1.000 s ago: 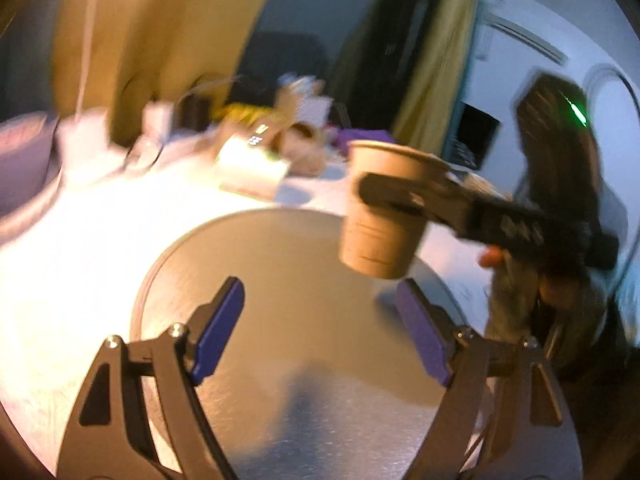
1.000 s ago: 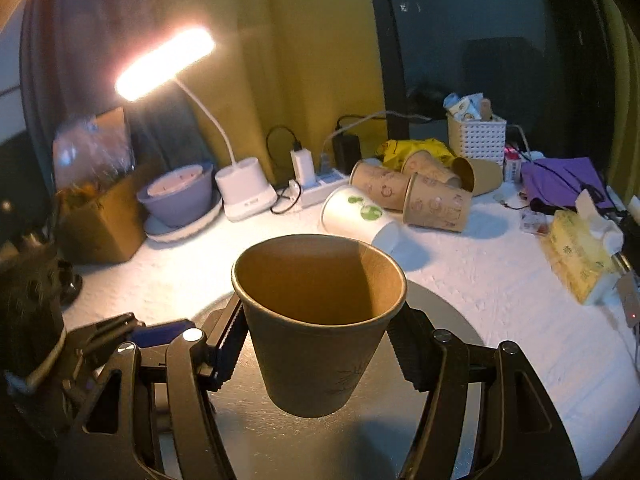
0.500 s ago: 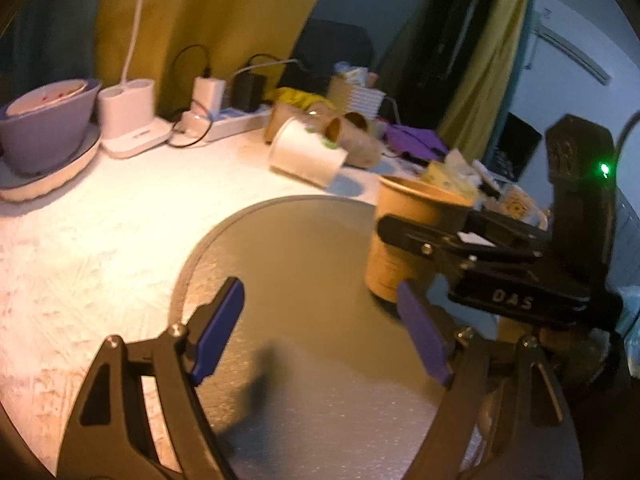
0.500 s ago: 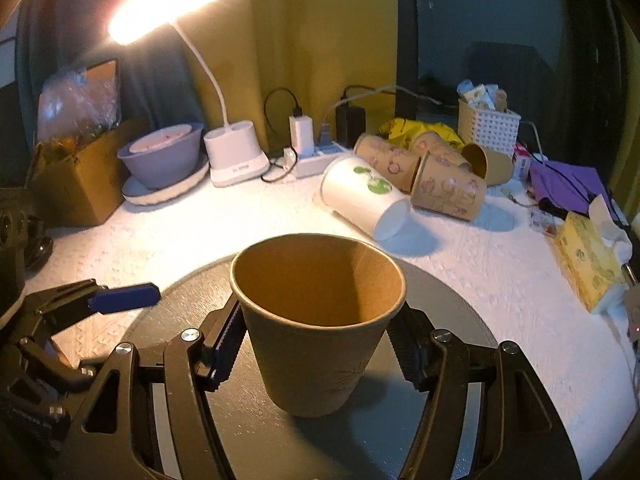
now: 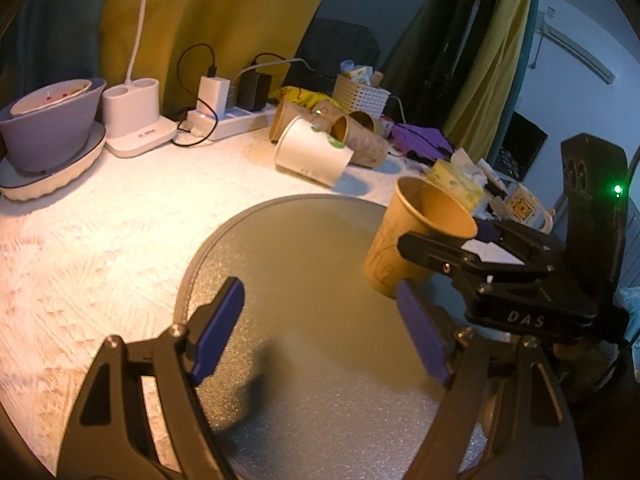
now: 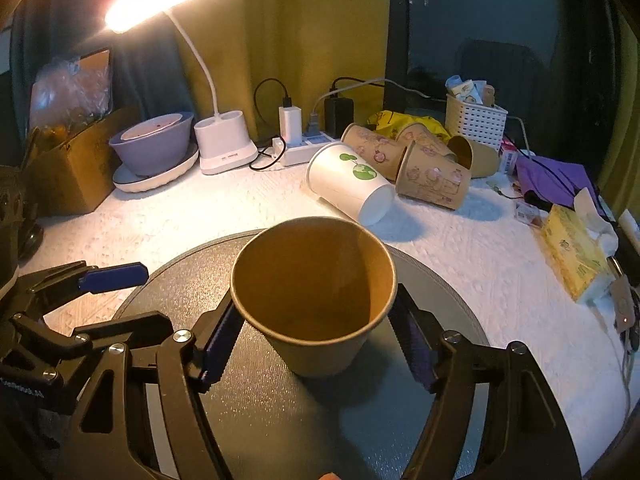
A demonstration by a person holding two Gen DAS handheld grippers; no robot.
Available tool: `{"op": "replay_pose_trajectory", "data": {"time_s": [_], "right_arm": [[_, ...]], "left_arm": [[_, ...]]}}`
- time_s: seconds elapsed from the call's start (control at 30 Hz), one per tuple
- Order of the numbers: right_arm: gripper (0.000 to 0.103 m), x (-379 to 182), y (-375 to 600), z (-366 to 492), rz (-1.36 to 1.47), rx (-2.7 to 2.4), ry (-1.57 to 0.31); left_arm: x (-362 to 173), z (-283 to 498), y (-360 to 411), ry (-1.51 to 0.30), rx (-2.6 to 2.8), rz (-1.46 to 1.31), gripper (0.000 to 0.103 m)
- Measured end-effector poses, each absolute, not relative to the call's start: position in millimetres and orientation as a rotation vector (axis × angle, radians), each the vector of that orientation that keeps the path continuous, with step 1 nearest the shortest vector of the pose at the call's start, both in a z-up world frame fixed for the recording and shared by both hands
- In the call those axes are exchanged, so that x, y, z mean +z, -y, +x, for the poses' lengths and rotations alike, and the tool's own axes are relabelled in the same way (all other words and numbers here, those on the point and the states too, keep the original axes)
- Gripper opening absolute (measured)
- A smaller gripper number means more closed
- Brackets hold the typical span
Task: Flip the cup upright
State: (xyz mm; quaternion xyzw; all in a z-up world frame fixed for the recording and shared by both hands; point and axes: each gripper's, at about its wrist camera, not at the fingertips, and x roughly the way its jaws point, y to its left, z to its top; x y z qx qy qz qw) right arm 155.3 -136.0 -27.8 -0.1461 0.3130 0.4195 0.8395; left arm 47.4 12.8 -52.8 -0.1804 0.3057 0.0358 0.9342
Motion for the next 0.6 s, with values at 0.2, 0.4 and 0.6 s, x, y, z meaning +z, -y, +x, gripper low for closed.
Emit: {"op": "replay_pose_trajectory", "data": {"time_s": [0.2,0.4,0.6], "right_arm": [[0.075,-24,146,145,-0.303,0.882,-0.658],[0.075,-20,163,136,-0.298,0.861,-0.657],[0.075,-11,183,124,-0.281,0.838,-0.646]], "left_arm": [[-47,44,-3,-0.595,0.072,-0.314,0.08],[-40,39,8,-0.552,0.07,-0.257,0.08],[-27,28,22,-0.468,0.053,-0.184,0.08]]}}
